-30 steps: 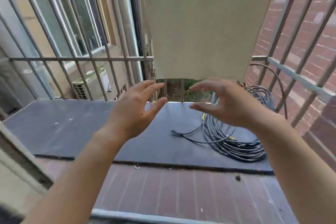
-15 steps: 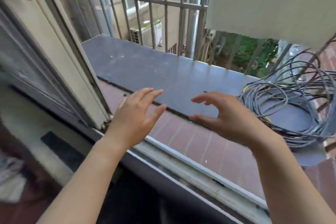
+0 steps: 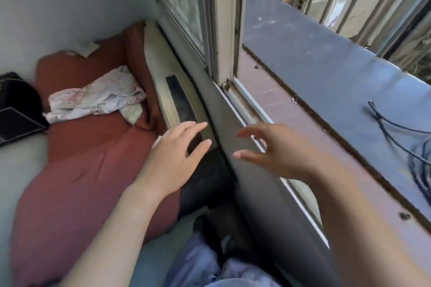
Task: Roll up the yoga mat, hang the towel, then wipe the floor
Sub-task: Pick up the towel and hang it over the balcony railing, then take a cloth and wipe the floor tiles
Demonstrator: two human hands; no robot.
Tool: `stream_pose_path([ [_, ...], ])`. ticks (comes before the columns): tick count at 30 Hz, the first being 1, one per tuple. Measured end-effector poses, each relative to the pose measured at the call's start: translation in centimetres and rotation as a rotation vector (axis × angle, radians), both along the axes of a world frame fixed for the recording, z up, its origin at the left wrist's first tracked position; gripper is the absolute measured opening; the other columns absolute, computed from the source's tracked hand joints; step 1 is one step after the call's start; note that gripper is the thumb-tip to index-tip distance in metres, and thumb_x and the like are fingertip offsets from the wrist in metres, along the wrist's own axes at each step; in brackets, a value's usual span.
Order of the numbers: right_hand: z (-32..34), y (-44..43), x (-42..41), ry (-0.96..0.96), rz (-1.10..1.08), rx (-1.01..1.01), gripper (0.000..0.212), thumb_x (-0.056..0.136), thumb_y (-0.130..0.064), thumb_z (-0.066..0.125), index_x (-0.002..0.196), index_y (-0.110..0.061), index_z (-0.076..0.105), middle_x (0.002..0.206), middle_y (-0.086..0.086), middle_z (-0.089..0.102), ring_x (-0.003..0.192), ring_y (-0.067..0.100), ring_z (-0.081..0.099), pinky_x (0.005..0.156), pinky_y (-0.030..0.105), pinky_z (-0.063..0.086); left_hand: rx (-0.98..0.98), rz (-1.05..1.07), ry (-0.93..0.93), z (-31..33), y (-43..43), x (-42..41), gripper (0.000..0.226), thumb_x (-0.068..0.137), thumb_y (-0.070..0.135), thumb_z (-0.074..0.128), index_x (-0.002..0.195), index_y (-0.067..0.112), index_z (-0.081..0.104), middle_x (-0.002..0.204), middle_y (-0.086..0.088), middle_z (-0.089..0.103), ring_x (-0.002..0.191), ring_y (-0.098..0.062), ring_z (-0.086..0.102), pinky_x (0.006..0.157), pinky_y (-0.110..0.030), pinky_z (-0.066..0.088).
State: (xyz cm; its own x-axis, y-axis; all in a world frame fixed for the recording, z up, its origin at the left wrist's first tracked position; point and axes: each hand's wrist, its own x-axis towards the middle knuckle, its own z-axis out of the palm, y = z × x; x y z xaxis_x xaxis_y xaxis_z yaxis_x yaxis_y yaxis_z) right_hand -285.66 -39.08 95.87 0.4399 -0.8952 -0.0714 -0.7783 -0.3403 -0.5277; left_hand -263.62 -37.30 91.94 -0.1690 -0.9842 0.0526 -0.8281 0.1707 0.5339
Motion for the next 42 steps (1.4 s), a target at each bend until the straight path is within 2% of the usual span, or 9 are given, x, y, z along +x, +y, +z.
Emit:
stream_pose_path([
  [9,0.1,1.8,3.4,0.053,0.11,-0.019,0.051,0.081,-0.051,0.06,0.127,-0.029,0.05,0.127,-0.006,0.056,0.112,0.014,0.053,0.092,0.027,0.042,0.033,0.144,0.091,-0.3,4.3,2.2,0.063,0.082,0.065,0.027,0.135,0.035,0.044,0.14,0.013,0.042,0.132,-0.007,0.033,0.11,-0.044,0.03],
  [15,0.0,3.2,8.8,0.044,0.19,-0.011,0.05,0.082,-0.048,0.062,0.127,-0.027,0.052,0.123,-0.007,0.055,0.106,0.011,0.053,0.082,0.019,0.037,0.037,0.249,0.102,-0.7,8.3,7.4,0.046,0.093,0.051,0.038,0.136,0.034,0.043,0.142,0.013,0.039,0.132,-0.005,0.031,0.11,-0.041,0.029],
  [18,0.3,4.6,13.2,0.041,0.279,-0.019,0.05,0.081,-0.047,0.063,0.125,-0.025,0.054,0.119,-0.006,0.057,0.105,0.011,0.054,0.081,0.017,0.036,0.013,0.323,0.117,-0.6,10.9,11.1,0.047,0.093,0.052,0.038,0.135,0.034,0.043,0.142,0.013,0.039,0.132,-0.006,0.033,0.107,-0.04,0.034],
  [21,0.6,6.3,17.6,0.038,0.347,-0.022,0.05,0.082,-0.044,0.064,0.126,-0.022,0.054,0.119,-0.003,0.058,0.105,0.013,0.053,0.081,0.019,0.038,-0.004,0.361,0.117,-0.3,13.8,14.8,0.048,0.092,0.054,0.038,0.135,0.033,0.044,0.143,0.014,0.038,0.132,-0.005,0.034,0.109,-0.028,0.029],
  [26,0.8,11.4,27.9,0.062,0.531,-0.001,0.052,0.082,-0.045,0.063,0.128,-0.025,0.051,0.124,-0.007,0.054,0.112,0.01,0.05,0.087,0.02,0.037,-0.031,0.51,0.104,0.5,21.7,23.5,0.052,0.09,0.057,0.035,0.134,0.032,0.045,0.141,0.015,0.04,0.13,-0.003,0.036,0.107,-0.024,0.029],
  [33,0.2,20.3,43.7,0.05,0.874,-0.015,0.051,0.084,-0.045,0.061,0.128,-0.023,0.051,0.128,-0.005,0.054,0.112,0.009,0.049,0.078,0.014,0.03,-0.02,0.814,0.065,0.1,35.3,33.9,0.066,0.081,0.066,0.024,0.134,0.032,0.045,0.14,0.015,0.041,0.128,-0.004,0.037,0.104,-0.022,0.031],
  [35,0.2,23.1,47.7,0.034,0.991,-0.016,0.049,0.084,-0.043,0.062,0.127,-0.021,0.052,0.127,-0.003,0.056,0.11,0.011,0.05,0.08,0.016,0.033,-0.022,0.912,0.051,0.1,39.2,36.1,0.069,0.08,0.066,0.022,0.134,0.029,0.046,0.139,0.013,0.044,0.127,-0.004,0.038,0.102,-0.021,0.03],
  [39,-0.2,28.2,54.2,0.044,1.188,-0.007,0.05,0.084,-0.043,0.062,0.128,-0.02,0.052,0.126,-0.002,0.056,0.106,0.012,0.054,0.084,0.02,0.038,-0.027,1.097,0.035,-0.2,46.4,38.8,0.067,0.082,0.064,0.024,0.131,0.025,0.05,0.135,0.008,0.05,0.125,-0.011,0.044,0.105,-0.032,0.036],
  [42,-0.9,32.1,58.3,0.07,1.328,0.026,0.052,0.083,-0.046,0.061,0.127,-0.021,0.052,0.126,-0.003,0.056,0.107,0.011,0.053,0.086,0.02,0.038,-0.025,1.261,0.064,-0.4,51.4,39.5,0.067,0.081,0.064,0.024,0.131,0.026,0.05,0.133,0.01,0.05,0.124,-0.008,0.044,0.103,-0.027,0.035],
])
